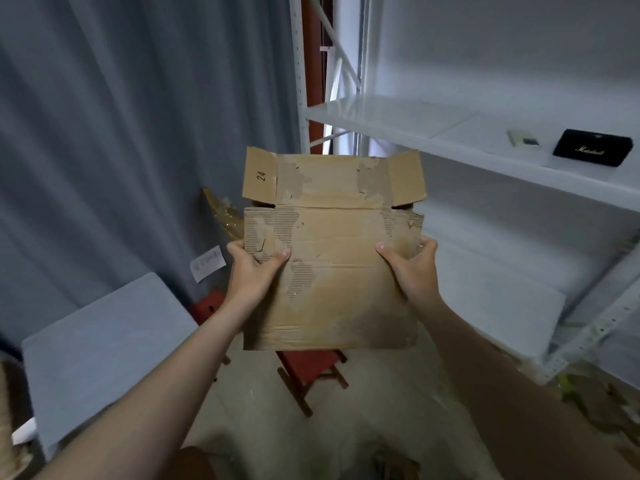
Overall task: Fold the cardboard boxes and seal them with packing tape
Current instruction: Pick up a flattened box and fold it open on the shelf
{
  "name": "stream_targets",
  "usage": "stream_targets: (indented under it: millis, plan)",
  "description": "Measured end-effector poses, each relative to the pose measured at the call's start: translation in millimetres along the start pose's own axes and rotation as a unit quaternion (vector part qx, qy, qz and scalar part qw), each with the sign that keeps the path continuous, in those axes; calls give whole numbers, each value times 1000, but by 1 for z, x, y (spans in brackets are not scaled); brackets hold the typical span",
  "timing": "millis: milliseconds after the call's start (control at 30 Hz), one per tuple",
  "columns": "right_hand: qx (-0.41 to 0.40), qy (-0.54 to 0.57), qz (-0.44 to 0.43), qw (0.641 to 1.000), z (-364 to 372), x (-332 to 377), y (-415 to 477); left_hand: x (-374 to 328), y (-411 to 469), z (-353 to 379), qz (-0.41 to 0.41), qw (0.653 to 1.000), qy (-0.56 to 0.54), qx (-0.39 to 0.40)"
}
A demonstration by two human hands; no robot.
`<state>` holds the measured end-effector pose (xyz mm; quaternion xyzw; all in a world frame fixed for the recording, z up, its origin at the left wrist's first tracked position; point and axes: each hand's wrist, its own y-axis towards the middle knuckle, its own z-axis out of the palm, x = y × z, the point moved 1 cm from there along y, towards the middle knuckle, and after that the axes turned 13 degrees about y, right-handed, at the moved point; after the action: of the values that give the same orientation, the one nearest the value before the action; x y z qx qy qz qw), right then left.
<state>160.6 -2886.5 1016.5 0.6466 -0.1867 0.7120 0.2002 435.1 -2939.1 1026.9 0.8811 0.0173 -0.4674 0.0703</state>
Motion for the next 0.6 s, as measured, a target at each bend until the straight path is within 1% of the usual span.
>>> stream_targets:
  millis: [133,233,300,400,600]
  plan:
    - [-13,15,8,1000,12,-14,43,-1,48,22,6,1000,7,16]
    - [-33,10,5,999,14,-34,87,2,94,56,19,999,6,29]
    - [-43,0,-3,999,14,-54,132,4,134,90,20,999,8,43]
    - [-60,-14,8,998,10,-89,212,7,206,153,-9,998,17,66]
    - [-114,-26,87,989,8,-134,357,-9,336,262,-22,988,69,133]
